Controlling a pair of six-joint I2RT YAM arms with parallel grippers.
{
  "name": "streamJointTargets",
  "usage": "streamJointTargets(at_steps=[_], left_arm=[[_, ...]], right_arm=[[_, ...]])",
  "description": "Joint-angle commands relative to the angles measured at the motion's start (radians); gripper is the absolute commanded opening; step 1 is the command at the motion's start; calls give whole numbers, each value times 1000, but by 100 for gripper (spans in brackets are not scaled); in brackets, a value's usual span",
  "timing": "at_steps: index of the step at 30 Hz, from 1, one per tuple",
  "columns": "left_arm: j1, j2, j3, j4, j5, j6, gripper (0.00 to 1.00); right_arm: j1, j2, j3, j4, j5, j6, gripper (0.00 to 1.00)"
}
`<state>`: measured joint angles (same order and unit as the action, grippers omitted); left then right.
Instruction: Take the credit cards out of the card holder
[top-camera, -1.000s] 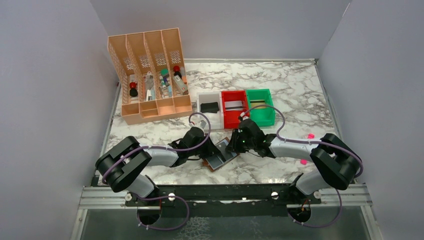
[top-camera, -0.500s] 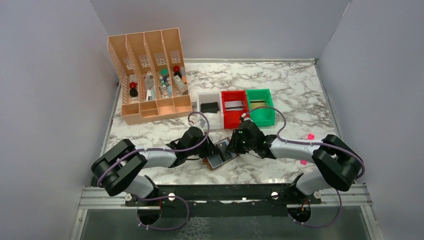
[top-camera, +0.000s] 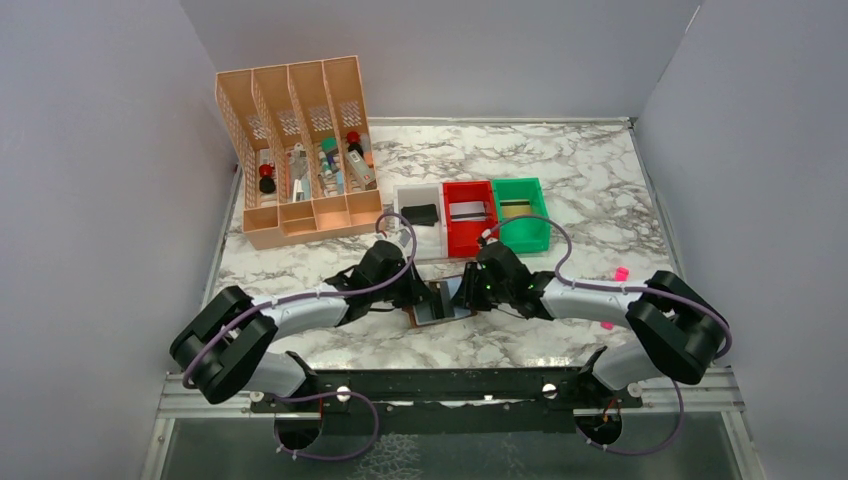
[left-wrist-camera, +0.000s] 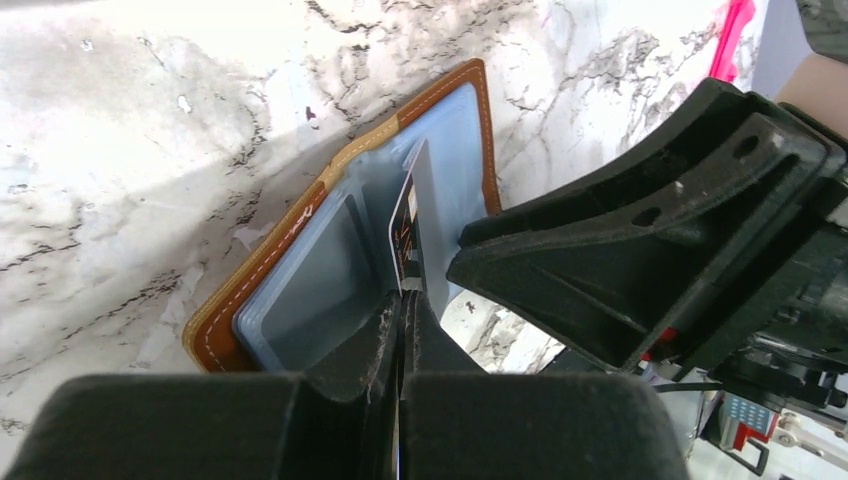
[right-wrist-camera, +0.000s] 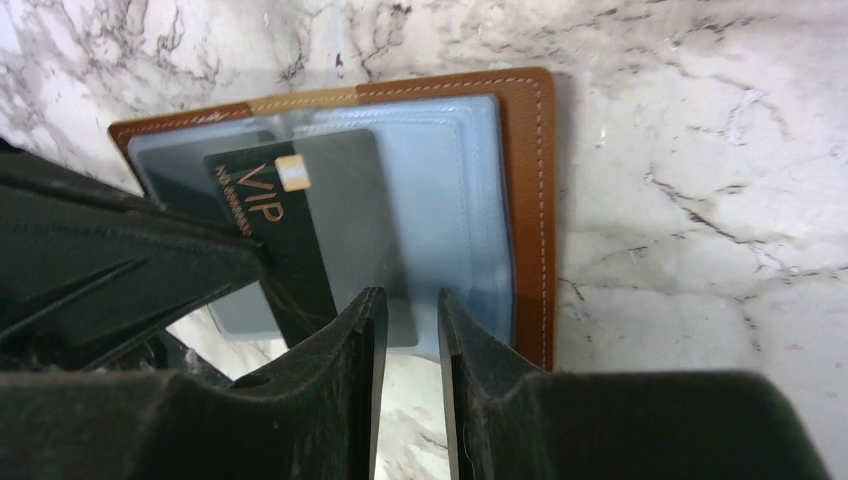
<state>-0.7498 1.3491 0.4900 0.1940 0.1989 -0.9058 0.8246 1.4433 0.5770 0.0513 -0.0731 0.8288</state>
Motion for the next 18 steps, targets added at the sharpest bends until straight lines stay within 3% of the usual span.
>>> streamJointTargets(at_steps=[1, 4, 13, 18], left_arm=[[7, 50, -2, 43, 69, 25, 0], [7, 102, -13, 118, 107, -14, 1], [7, 112, -1, 152, 83, -45, 19], [7, 124, -3, 167, 103, -55, 19]], right_arm=[[8, 23, -27, 11, -98, -27, 30], [8, 40, -31, 47, -133, -23, 29], [8, 82, -40, 70, -150, -5, 29], [8, 99, -44, 86, -157, 10, 29]])
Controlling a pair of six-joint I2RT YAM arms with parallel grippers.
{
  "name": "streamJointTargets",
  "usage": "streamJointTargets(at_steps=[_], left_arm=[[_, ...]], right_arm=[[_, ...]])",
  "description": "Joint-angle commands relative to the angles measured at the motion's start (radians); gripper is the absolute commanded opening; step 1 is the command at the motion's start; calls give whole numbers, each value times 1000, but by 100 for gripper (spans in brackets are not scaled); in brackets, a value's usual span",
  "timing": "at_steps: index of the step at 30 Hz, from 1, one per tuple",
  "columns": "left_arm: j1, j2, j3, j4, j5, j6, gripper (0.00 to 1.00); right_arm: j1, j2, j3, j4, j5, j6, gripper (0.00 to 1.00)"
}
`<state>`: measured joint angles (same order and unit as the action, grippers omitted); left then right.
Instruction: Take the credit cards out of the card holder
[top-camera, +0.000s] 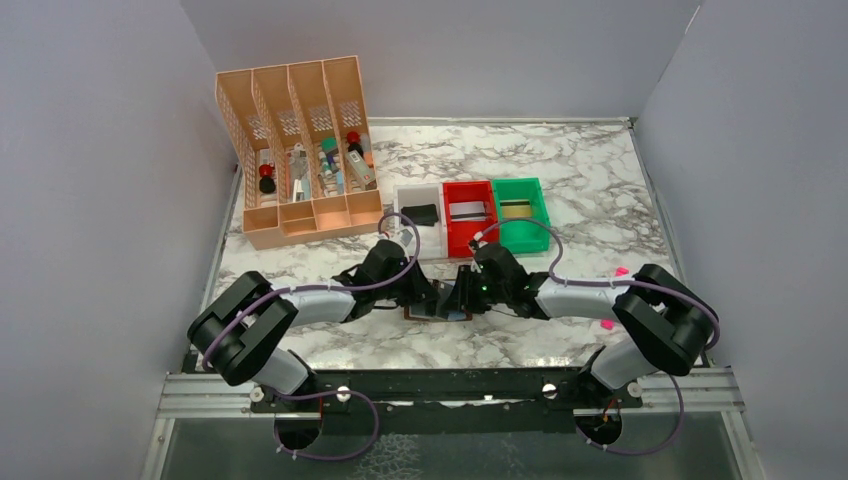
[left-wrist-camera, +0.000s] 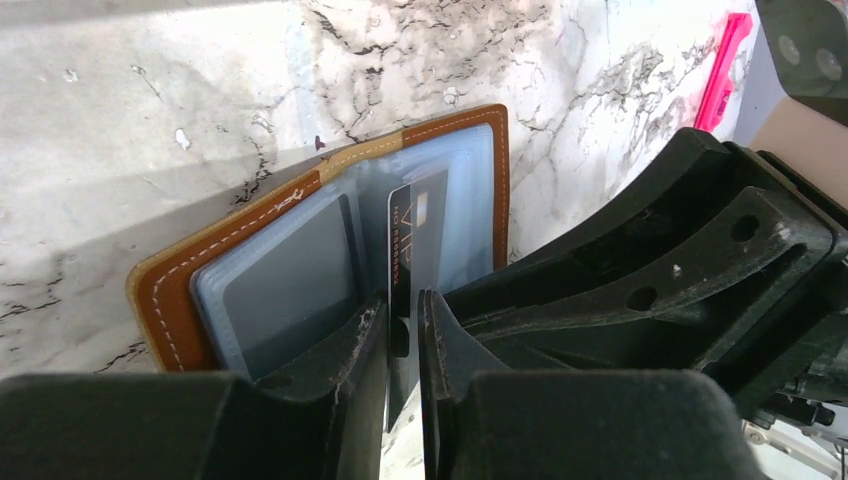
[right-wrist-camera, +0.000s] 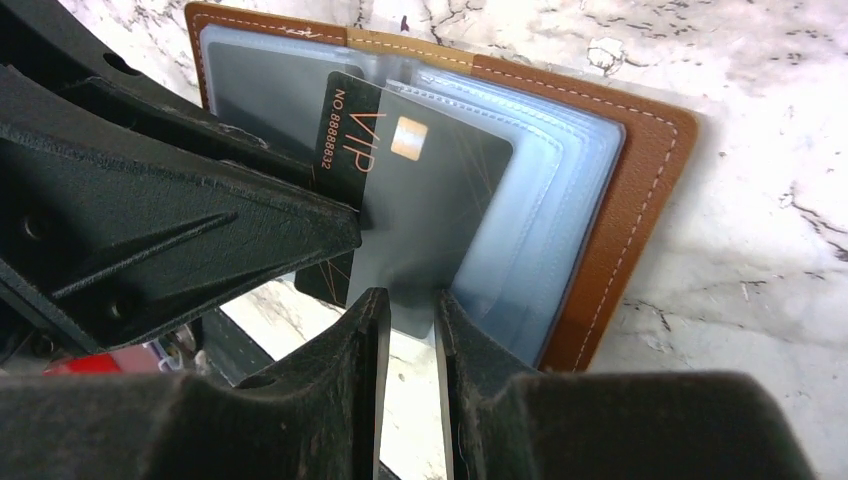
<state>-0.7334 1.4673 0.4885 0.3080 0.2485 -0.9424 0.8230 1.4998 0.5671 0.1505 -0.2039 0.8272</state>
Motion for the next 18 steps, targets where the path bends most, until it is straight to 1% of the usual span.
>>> streamJointTargets(at_steps=[1, 4, 8, 12, 15, 18], left_arm=[[-9, 9, -4, 52, 57, -20, 17], [-9, 0, -24, 52, 48, -29, 10], [-9, -34, -47, 31, 7, -20, 5], [-9, -79, -18, -109, -65, 28, 3], [-8, -129, 12, -218, -134, 68, 1], [-6, -183, 33, -292, -192, 91, 1]], right_arm=[[10, 43, -33, -16, -23, 13, 29], [11, 39, -28, -40, -5, 11, 29], [10, 30, -20, -84, 44, 15, 29], [10, 22, -16, -121, 91, 23, 29], [10, 21, -18, -126, 97, 33, 29], [10, 17, -19, -121, 98, 37, 30]])
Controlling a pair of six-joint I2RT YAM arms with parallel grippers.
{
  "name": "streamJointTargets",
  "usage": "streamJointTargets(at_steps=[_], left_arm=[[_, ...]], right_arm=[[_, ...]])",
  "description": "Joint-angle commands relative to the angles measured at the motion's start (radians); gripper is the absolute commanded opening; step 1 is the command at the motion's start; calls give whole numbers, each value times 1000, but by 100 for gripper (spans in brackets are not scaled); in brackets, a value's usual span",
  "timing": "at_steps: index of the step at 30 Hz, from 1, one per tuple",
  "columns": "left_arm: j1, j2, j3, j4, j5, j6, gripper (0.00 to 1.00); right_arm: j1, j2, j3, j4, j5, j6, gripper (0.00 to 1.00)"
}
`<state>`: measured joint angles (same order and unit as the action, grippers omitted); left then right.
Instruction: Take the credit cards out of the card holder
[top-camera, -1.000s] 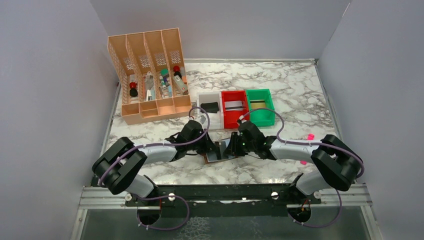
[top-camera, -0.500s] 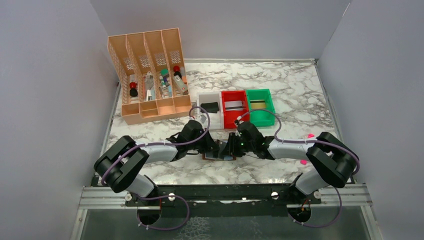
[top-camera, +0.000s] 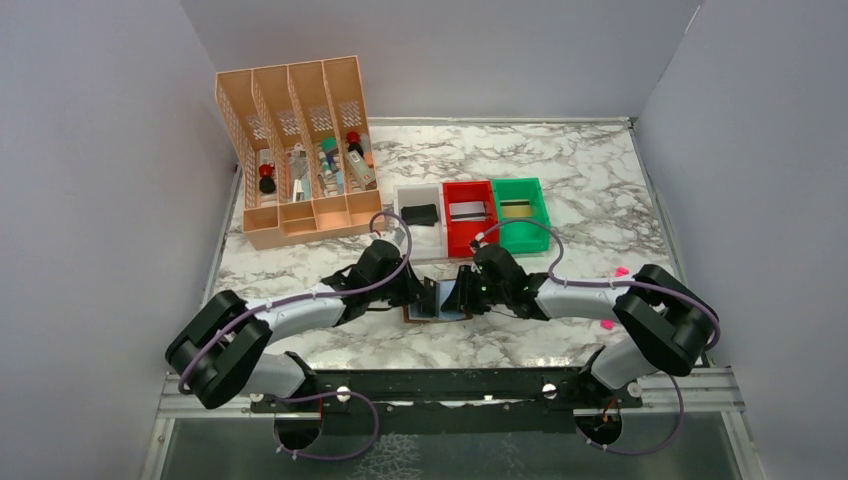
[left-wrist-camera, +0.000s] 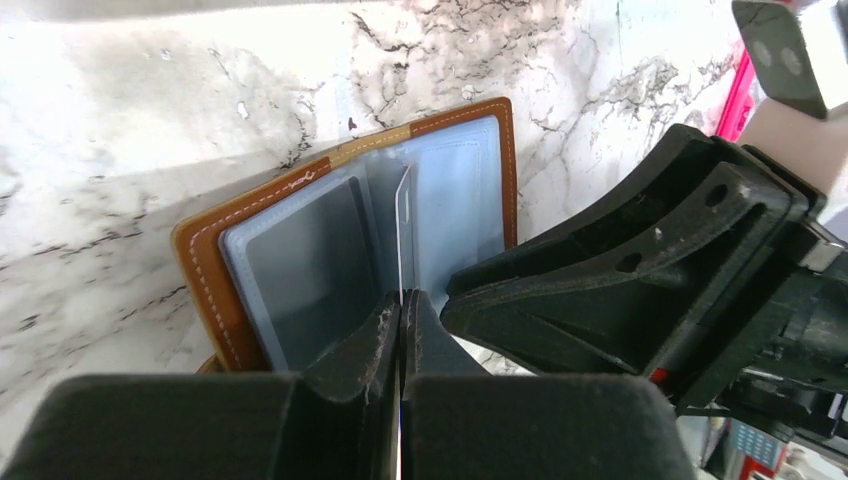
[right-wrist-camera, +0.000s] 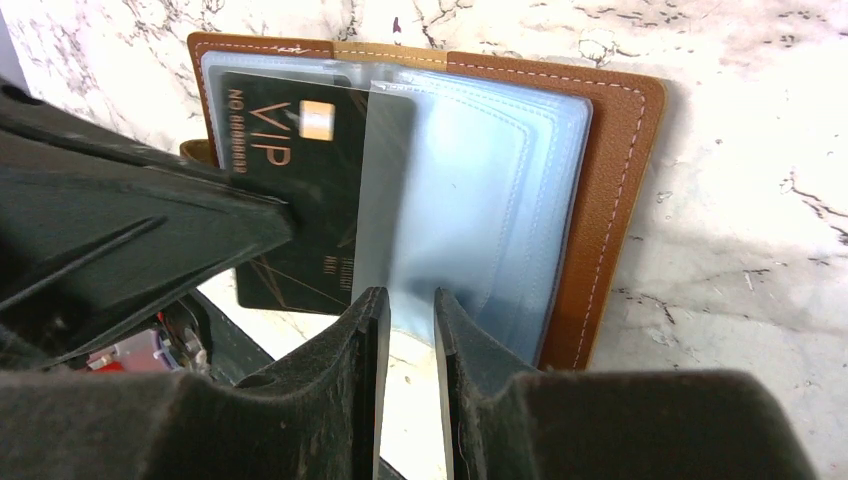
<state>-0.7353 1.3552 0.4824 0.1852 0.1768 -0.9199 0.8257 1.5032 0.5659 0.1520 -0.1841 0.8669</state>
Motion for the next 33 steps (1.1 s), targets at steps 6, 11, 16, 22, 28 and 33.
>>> streamJointTargets(at_steps=[6, 11, 16, 22, 28, 33], left_arm=[[-4, -170, 53, -235, -158, 91, 1], [-3, -275, 51, -290, -228, 99, 0], [-3, -400, 19, -286, -276, 98, 0], [-2, -486, -43, -196, -232, 87, 0], [-1, -527, -103, -103, -160, 76, 0], [-1, -560, -173, 57, -103, 48, 0]], right_arm=[[7, -47, 5, -108, 32, -46, 30], [7, -192, 41, -104, 13, -111, 39], [7, -248, 67, -127, 8, -137, 48], [6, -236, 48, -75, -25, -126, 85], [7, -259, 57, 8, 8, -229, 86], [0, -239, 50, 98, -136, -214, 86]])
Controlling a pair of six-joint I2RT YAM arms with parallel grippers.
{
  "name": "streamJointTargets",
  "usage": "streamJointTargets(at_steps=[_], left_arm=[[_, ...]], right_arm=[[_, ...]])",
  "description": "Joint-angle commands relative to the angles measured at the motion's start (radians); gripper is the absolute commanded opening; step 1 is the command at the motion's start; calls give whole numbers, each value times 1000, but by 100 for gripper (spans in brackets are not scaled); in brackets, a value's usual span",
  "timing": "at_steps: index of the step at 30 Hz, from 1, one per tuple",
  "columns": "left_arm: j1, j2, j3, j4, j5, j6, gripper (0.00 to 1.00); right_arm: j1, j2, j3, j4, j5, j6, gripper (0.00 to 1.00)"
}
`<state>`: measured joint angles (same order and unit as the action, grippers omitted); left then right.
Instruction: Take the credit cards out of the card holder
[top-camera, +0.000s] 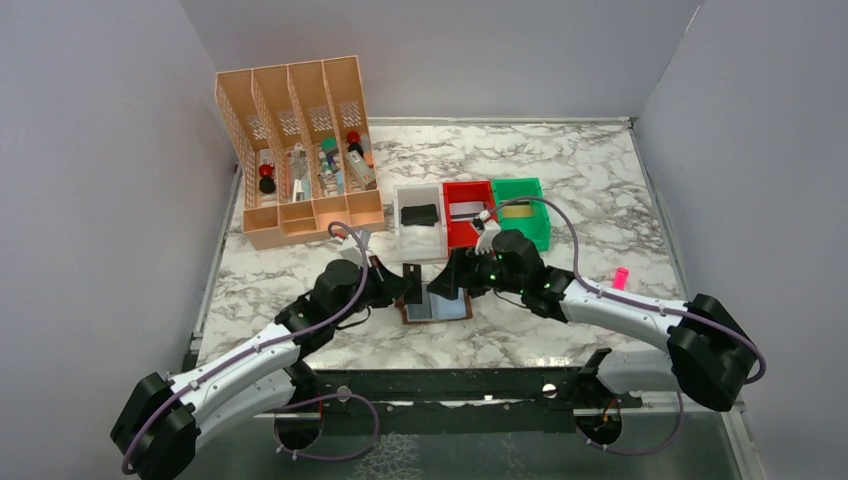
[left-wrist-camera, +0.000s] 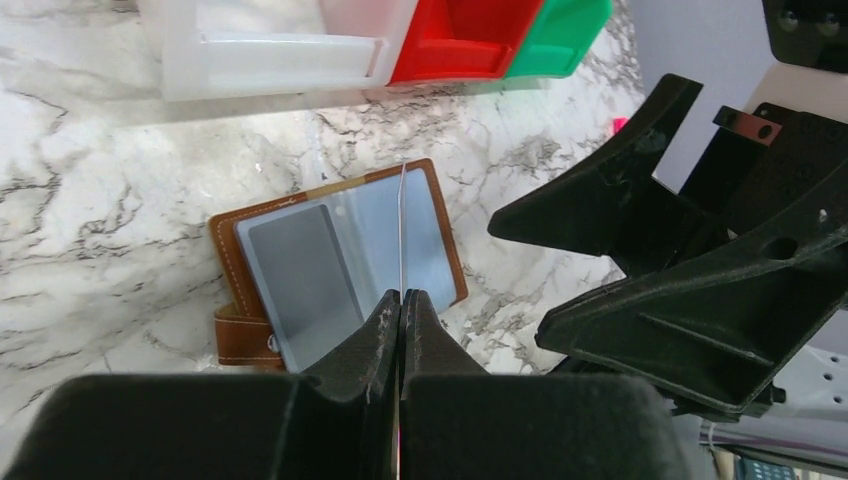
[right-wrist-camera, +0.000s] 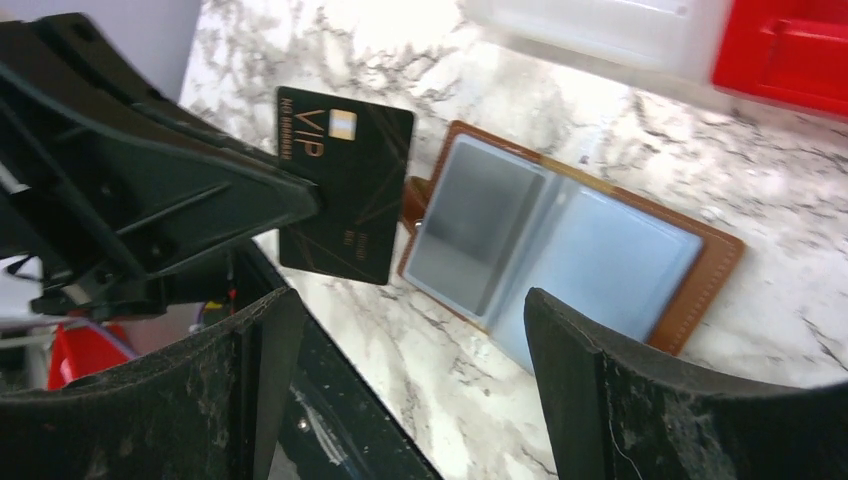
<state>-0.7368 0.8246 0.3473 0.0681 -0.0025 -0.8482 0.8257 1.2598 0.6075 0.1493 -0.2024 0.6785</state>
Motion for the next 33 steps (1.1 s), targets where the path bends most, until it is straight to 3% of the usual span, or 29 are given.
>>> streamJointTargets(at_steps=[1, 5, 10, 15, 18, 29, 33], left_arm=[[1, -26, -45, 197, 97, -30, 0], [41, 22, -39, 269, 233, -26, 0], [231, 59, -35, 342, 503, -43, 0], [253, 95, -60, 486, 627, -110, 0], [254, 111, -69, 533, 660, -118, 0], [255, 134, -86, 587, 673, -132, 0], [254, 137, -95, 590, 665, -134, 0]], right_arm=[[-3, 21, 24, 98, -152, -17, 84], [-24, 36, -7, 206, -213, 37, 81], [-97, 67, -12, 281, -363, 75, 75], [-133, 124, -23, 394, -493, 130, 65], [-134, 153, -54, 525, -533, 195, 62], [-138, 182, -82, 600, -543, 221, 31], [-141, 169, -93, 621, -532, 230, 31]])
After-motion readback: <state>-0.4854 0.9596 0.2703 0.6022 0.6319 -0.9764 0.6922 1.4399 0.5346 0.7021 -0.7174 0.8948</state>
